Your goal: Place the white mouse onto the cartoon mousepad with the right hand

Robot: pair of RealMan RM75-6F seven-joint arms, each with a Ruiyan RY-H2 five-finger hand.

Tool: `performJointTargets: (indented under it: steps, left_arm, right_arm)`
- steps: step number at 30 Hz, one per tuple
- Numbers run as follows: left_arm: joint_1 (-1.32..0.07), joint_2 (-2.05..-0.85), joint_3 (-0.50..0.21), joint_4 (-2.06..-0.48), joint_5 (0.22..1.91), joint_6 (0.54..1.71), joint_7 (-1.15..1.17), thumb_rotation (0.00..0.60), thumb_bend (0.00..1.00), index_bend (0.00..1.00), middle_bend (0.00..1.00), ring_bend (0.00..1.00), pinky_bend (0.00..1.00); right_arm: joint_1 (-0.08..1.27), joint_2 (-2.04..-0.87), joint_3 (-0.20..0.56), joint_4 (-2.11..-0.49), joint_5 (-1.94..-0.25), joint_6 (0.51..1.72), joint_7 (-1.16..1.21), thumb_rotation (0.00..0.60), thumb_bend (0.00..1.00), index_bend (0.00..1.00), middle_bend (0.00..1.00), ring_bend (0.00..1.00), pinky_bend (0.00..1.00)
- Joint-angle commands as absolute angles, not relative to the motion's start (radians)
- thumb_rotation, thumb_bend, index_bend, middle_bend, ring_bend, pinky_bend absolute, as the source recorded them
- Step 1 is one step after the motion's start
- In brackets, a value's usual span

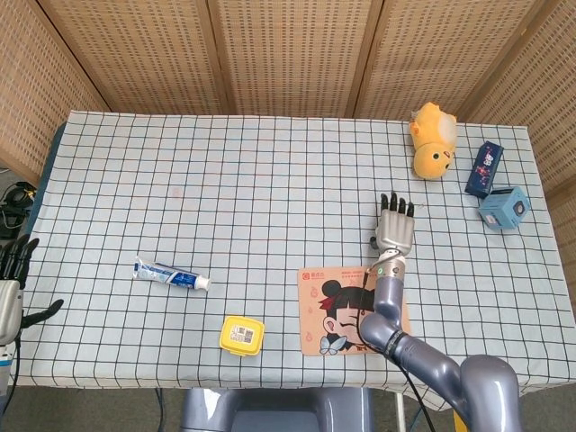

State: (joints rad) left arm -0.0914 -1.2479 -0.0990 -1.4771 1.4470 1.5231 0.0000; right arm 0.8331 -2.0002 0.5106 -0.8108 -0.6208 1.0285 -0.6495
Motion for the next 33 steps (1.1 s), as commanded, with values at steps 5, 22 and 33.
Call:
performJointTargets:
  steps: [5,22,33]
  left_arm:
    - [-0.090,-1.244,-0.097,-1.482,1.452,1.527,-0.004,0.600,0.03,0.00,0.00,0.00,0.00]
    - [-0.091,-1.242,-0.088,-1.494,1.454,1.516,-0.004,0.600,0.03,0.00,0.00,0.00,0.00]
    - [-0.089,-1.235,-0.086,-1.505,1.461,1.524,-0.001,0.600,0.03,0.00,0.00,0.00,0.00]
  right_arm:
    - [0.856,-2.028,0.520,-0.733,-0.618,1.007,-0.646,0.600,0.44,0.01,0.00,0.00,0.00]
    - [0.868,-2.039,0.554,-0.609,-0.604,0.972,-0.645,0.600,0.44,0.01,0.00,0.00,0.00]
    - [0.874,-2.036,0.572,-0.574,-0.603,0.963,-0.651,0.600,0.44,0.01,0.00,0.00,0.00]
